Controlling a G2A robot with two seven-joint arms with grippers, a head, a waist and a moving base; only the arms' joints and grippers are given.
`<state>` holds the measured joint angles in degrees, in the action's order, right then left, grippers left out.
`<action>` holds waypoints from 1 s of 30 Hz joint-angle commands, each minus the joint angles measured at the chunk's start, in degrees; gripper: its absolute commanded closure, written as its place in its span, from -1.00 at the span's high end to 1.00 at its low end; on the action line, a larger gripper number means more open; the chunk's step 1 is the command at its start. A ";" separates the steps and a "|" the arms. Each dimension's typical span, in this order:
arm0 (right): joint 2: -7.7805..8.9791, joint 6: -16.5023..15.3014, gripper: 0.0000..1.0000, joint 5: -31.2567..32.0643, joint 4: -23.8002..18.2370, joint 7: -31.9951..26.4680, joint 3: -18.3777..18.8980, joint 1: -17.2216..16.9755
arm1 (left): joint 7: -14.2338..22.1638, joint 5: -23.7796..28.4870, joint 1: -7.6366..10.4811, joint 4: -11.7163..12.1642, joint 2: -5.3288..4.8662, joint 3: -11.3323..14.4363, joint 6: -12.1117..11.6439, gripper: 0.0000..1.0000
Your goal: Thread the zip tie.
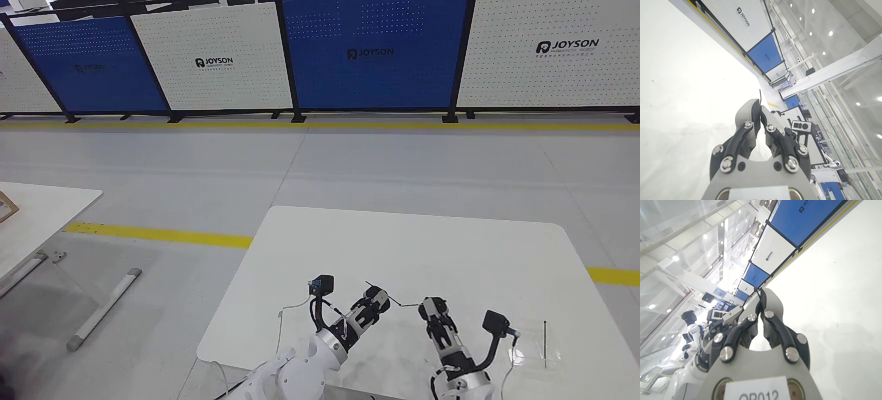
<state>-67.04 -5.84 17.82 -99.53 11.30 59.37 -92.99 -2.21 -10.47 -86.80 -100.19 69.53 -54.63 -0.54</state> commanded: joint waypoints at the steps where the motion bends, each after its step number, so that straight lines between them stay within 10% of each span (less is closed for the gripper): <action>1: -0.17 0.12 -1.00 0.08 0.20 -0.04 -0.07 0.15 | 0.00 0.00 0.00 0.00 0.00 0.00 0.00 -1.00; 30: -0.86 0.48 -1.00 0.98 -0.17 -0.07 0.37 -0.05 | -0.11 2.05 0.32 0.44 0.38 0.22 0.43 -1.00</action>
<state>-67.82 -5.71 18.53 -99.74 11.33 59.84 -93.15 -2.32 -8.42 -86.48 -99.75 69.91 -54.41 -0.10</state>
